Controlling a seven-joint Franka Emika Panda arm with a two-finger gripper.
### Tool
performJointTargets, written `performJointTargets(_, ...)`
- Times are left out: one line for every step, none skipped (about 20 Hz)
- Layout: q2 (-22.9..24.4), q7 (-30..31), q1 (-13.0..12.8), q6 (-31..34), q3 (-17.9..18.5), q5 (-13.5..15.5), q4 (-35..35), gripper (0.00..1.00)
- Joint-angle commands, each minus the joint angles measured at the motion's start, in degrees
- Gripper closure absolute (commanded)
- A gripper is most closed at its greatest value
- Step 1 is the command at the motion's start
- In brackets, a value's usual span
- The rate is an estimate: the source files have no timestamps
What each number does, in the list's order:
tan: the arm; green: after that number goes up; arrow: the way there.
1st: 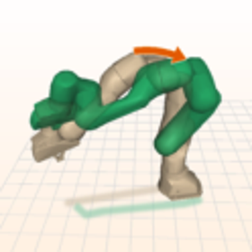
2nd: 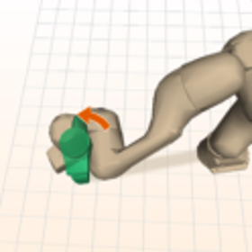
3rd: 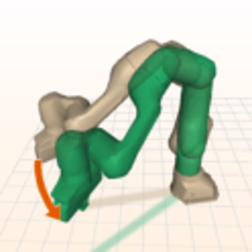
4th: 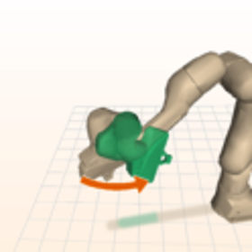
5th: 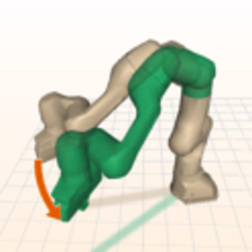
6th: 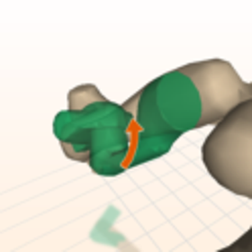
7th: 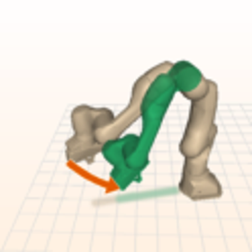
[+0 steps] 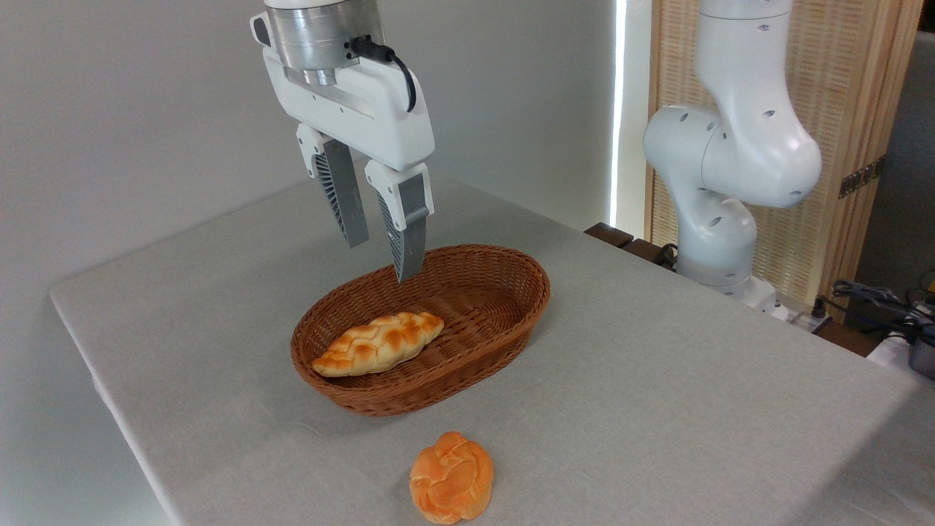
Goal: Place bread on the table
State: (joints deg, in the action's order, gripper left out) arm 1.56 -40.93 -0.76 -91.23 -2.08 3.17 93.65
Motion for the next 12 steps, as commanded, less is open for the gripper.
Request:
performJointTargets(0.0, 0.1, 0.7, 1.6, -0.5, -0.8, -1.4, 0.0)
performJointTargets(0.1, -0.7, 0.7, 1.7, 0.1, -0.8, -1.4, 0.0)
performJointTargets(0.5, -1.8, 0.6, 1.7, 0.9, -0.8, -1.4, 0.0)
performJointTargets(0.7, -2.4, 0.6, 1.7, 1.4, -0.7, -1.4, 0.0)
performJointTargets(0.7, -2.5, 0.6, 1.7, 1.5, -0.7, -1.4, 0.0)
performJointTargets(0.7, -2.5, 0.6, 1.7, 1.5, -0.7, -1.4, 0.0)
performJointTargets(0.7, -2.5, 0.6, 1.7, 1.5, -0.7, -1.4, 0.0)
performJointTargets(0.7, -2.5, 0.6, 1.7, 1.5, -0.7, -1.4, 0.0)
performJointTargets(0.7, -2.5, 0.5, 1.7, 1.5, -0.7, -1.4, 0.0)
performJointTargets(0.7, -2.5, 0.5, 1.6, 1.5, -0.8, -1.4, 0.0)
performJointTargets(0.7, -2.5, 0.5, 1.6, 1.5, -0.9, -1.4, 0.0)
performJointTargets(0.7, -2.5, 0.5, 1.5, 1.5, -0.9, -1.4, 0.0)
